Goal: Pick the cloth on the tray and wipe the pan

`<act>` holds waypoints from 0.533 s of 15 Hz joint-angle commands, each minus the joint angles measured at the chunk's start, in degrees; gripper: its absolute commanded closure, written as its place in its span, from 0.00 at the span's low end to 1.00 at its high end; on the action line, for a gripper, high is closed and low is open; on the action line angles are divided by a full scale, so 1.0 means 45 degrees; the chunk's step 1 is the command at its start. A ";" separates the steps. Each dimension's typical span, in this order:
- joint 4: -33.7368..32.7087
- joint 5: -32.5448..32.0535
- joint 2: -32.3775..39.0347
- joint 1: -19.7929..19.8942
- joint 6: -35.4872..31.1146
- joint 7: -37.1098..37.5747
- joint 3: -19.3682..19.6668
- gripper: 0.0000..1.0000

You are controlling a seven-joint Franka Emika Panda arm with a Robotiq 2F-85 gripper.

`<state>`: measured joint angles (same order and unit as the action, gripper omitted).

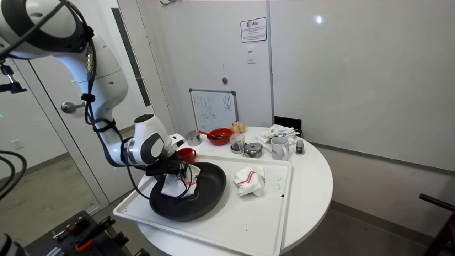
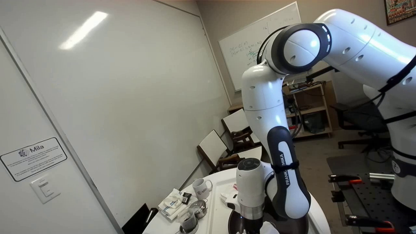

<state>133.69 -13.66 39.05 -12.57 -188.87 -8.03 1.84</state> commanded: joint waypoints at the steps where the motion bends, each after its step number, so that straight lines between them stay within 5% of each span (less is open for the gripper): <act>1: 0.0657 -0.0563 -0.0196 0.2500 -0.0102 -0.0778 -0.2114 0.90; 5: 0.1176 -0.0559 -0.0141 0.4096 0.0396 -0.0939 -0.2980 0.90; 8: 0.1458 -0.0117 -0.0378 0.3683 0.0384 -0.0685 -0.2126 0.90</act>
<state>138.07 -15.42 38.82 4.64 -188.38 -11.39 -9.94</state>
